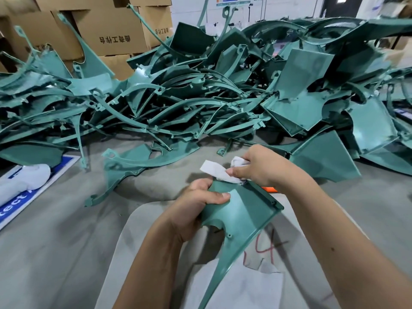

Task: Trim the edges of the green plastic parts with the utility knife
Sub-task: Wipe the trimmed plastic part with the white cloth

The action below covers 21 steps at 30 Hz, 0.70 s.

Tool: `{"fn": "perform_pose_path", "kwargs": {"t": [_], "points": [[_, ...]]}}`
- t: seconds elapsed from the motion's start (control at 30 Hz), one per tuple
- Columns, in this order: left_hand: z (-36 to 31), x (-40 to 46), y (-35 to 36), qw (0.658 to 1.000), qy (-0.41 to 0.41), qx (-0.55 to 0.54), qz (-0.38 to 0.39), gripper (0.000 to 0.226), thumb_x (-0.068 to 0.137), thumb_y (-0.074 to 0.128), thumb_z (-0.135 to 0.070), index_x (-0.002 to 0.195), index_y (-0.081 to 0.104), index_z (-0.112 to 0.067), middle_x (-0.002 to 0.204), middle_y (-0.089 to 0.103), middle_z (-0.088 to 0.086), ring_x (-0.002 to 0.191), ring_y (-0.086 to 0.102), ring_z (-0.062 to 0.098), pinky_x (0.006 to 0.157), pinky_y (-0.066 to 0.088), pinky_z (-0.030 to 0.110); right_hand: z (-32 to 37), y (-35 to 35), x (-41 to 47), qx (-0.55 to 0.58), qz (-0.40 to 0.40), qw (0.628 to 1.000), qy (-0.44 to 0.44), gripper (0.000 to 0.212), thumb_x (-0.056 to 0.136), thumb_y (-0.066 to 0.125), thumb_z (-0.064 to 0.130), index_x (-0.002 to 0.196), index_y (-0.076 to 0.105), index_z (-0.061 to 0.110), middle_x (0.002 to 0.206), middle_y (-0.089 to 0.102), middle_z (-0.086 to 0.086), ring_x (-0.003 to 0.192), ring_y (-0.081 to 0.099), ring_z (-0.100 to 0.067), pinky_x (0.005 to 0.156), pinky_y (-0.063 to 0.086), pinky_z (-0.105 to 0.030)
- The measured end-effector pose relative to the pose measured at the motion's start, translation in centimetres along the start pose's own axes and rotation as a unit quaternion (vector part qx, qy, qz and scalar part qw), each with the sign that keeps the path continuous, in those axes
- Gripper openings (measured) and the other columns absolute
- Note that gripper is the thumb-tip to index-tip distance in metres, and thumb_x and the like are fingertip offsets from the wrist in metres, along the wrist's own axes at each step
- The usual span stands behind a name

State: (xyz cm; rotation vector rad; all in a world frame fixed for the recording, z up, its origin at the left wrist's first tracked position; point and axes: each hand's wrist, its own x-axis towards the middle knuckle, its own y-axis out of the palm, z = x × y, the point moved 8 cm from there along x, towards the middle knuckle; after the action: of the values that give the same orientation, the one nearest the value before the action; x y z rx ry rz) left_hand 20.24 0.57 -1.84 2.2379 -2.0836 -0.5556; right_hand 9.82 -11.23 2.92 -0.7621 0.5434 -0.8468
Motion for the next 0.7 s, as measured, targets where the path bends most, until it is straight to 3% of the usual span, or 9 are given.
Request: {"fn": "perform_pose_path", "kwargs": {"t": [0.17, 0.23, 0.3, 0.37, 0.43, 0.53, 0.6, 0.7], "points": [[0.0, 0.2, -0.5, 1.000, -0.010, 0.004, -0.005, 0.051, 0.075, 0.068, -0.003, 0.123, 0.063, 0.010, 0.125, 0.061, 0.040, 0.107, 0.058, 0.047, 0.106, 0.034, 0.070, 1.5, 0.1, 0.4, -0.040, -0.010, 0.998, -0.045, 0.040, 0.095, 0.075, 0.039, 0.066, 0.064, 0.014, 0.060, 0.051, -0.003, 0.056, 0.042, -0.018, 0.052, 0.032, -0.031], [0.1, 0.2, -0.5, 1.000, -0.012, 0.003, -0.005, 0.052, 0.074, 0.068, -0.003, 0.124, 0.062, 0.010, 0.125, 0.063, 0.038, 0.107, 0.060, 0.047, 0.107, 0.035, 0.070, 1.7, 0.1, 0.2, -0.046, -0.036, 0.996, -0.066, 0.038, 0.097, 0.073, 0.038, 0.073, 0.069, 0.009, 0.061, 0.052, -0.005, 0.056, 0.044, -0.018, 0.048, 0.032, -0.024], [0.0, 0.2, -0.4, 1.000, -0.009, 0.002, -0.003, 0.053, 0.074, 0.068, -0.003, 0.125, 0.062, 0.010, 0.124, 0.063, 0.037, 0.106, 0.061, 0.046, 0.107, 0.037, 0.068, 1.9, 0.4, 0.0, -0.034, -0.054, 0.994, -0.086, 0.036, 0.100, 0.069, 0.034, 0.083, 0.072, 0.002, 0.069, 0.060, -0.013, 0.061, 0.048, -0.025, 0.055, 0.038, -0.030], [0.0, 0.2, -0.4, 1.000, -0.003, 0.002, 0.004, 0.052, 0.075, 0.067, -0.003, 0.125, 0.061, 0.010, 0.125, 0.063, 0.038, 0.107, 0.061, 0.046, 0.108, 0.036, 0.069, 1.8, 0.5, 0.0, -0.003, -0.061, 0.993, -0.099, 0.036, 0.102, 0.067, 0.030, 0.075, 0.068, 0.007, 0.067, 0.061, -0.013, 0.060, 0.047, -0.022, 0.057, 0.037, -0.035], [-0.2, 0.1, -0.2, 1.000, 0.004, 0.003, 0.018, 0.051, 0.077, 0.066, -0.003, 0.127, 0.060, 0.009, 0.127, 0.061, 0.039, 0.109, 0.059, 0.047, 0.108, 0.033, 0.071, 1.6, 0.4, 0.1, 0.020, -0.058, 0.993, -0.101, 0.041, 0.103, 0.065, 0.027, 0.065, 0.060, 0.011, 0.059, 0.051, -0.004, 0.052, 0.037, -0.013, 0.053, 0.032, -0.030], [-0.4, 0.0, 0.0, 0.999, 0.015, -0.007, 0.039, 0.049, 0.080, 0.065, -0.002, 0.128, 0.062, 0.006, 0.126, 0.064, 0.035, 0.107, 0.063, 0.043, 0.105, 0.042, 0.060, 1.4, 0.1, 0.4, 0.073, -0.035, 0.991, -0.105, 0.037, 0.105, 0.062, 0.023, 0.083, 0.066, -0.007, 0.064, 0.044, -0.007, 0.056, 0.033, -0.013, 0.054, 0.027, -0.029], [-0.5, 0.0, 0.1, 0.999, 0.022, -0.018, 0.044, 0.047, 0.079, 0.066, -0.002, 0.125, 0.064, 0.007, 0.120, 0.068, 0.031, 0.096, 0.070, 0.037, 0.092, 0.055, 0.045, 1.2, 0.1, 0.5, 0.114, -0.022, 0.988, -0.106, 0.036, 0.106, 0.060, 0.019, 0.094, 0.063, -0.015, 0.066, 0.040, -0.009, 0.051, 0.028, -0.011, 0.048, 0.025, -0.023], [-0.5, 0.2, -0.2, 0.999, 0.031, -0.027, 0.032, 0.046, 0.076, 0.066, -0.002, 0.121, 0.065, 0.010, 0.112, 0.070, 0.030, 0.085, 0.071, 0.033, 0.077, 0.060, 0.035, 0.9, 0.2, 0.4, 0.139, -0.022, 0.986, -0.091, 0.030, 0.105, 0.060, 0.017, 0.096, 0.069, -0.010, 0.065, 0.045, -0.009, 0.047, 0.028, -0.009, 0.044, 0.025, -0.020]]}}
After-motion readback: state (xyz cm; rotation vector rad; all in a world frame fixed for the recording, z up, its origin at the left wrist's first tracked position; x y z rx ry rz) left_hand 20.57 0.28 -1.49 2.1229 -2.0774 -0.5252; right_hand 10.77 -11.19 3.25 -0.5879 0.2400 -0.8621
